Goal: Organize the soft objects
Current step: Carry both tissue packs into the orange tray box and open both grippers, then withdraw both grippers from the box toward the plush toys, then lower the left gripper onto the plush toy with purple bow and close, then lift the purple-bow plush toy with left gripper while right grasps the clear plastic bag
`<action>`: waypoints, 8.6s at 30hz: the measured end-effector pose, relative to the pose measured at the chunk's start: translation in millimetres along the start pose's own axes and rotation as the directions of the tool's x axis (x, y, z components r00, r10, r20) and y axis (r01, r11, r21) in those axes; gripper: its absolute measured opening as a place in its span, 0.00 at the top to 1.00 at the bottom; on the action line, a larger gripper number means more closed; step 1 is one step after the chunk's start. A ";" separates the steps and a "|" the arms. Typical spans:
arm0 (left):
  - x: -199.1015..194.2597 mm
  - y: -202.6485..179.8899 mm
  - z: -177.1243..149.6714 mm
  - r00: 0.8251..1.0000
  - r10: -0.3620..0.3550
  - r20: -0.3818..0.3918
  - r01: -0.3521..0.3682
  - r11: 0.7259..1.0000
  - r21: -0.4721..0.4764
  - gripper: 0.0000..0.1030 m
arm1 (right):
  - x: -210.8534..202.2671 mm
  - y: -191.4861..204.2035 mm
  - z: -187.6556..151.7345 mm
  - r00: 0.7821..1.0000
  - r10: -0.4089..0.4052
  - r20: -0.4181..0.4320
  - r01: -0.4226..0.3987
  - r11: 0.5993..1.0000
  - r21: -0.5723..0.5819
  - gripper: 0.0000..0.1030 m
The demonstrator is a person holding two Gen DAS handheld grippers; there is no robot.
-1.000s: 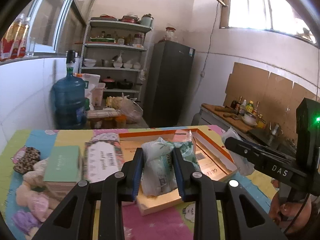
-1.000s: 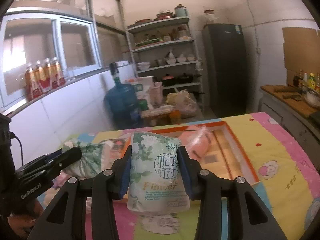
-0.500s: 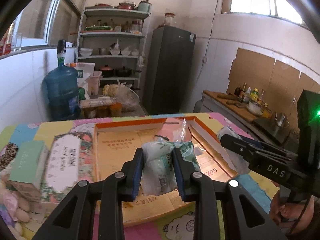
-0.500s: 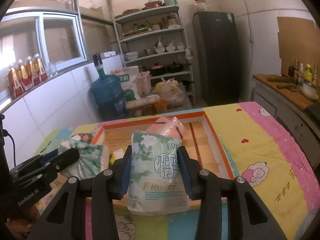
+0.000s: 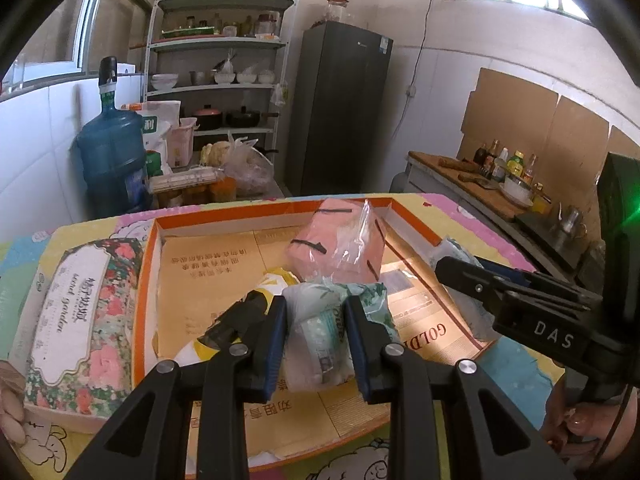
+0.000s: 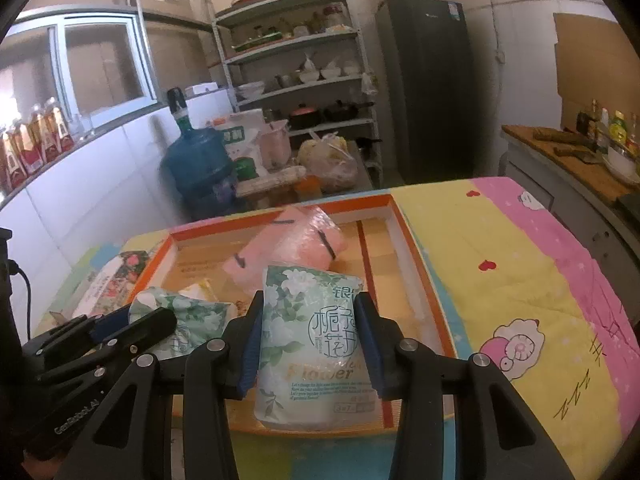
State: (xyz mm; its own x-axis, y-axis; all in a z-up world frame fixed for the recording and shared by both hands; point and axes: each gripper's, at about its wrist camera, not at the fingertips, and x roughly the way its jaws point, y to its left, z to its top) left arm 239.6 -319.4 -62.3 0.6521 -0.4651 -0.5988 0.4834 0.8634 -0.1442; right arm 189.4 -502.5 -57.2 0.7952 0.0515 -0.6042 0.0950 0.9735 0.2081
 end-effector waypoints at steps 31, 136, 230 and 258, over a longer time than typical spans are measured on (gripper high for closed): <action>-3.0 -10.9 -6.0 1.000 0.020 -0.020 -0.020 1.000 0.015 0.16 | 20.9 -4.6 -10.9 0.996 0.020 -0.085 -0.017 0.999 0.045 0.38; -247.0 243.4 -106.3 0.895 0.416 0.160 -0.381 0.900 -0.212 0.16 | -52.1 280.8 -89.8 0.993 0.117 0.001 -0.113 0.963 -0.244 0.38; -209.0 196.1 -105.9 0.976 0.177 0.125 -0.160 0.978 -0.135 0.64 | -28.4 256.5 -95.8 0.972 0.218 -0.081 -0.228 0.963 -0.144 0.49; -192.5 93.1 -54.7 0.976 0.035 0.215 -0.039 0.999 0.016 0.64 | -81.5 167.2 -77.7 0.990 0.127 0.062 -0.122 0.990 -0.070 0.49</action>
State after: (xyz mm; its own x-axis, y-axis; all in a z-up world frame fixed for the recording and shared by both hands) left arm 127.1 -138.8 -3.6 0.7788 -0.4660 -0.4199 0.4670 0.8776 -0.1078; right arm 93.8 -326.6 -33.0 0.8366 0.1605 -0.5238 -0.0452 0.9731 0.2260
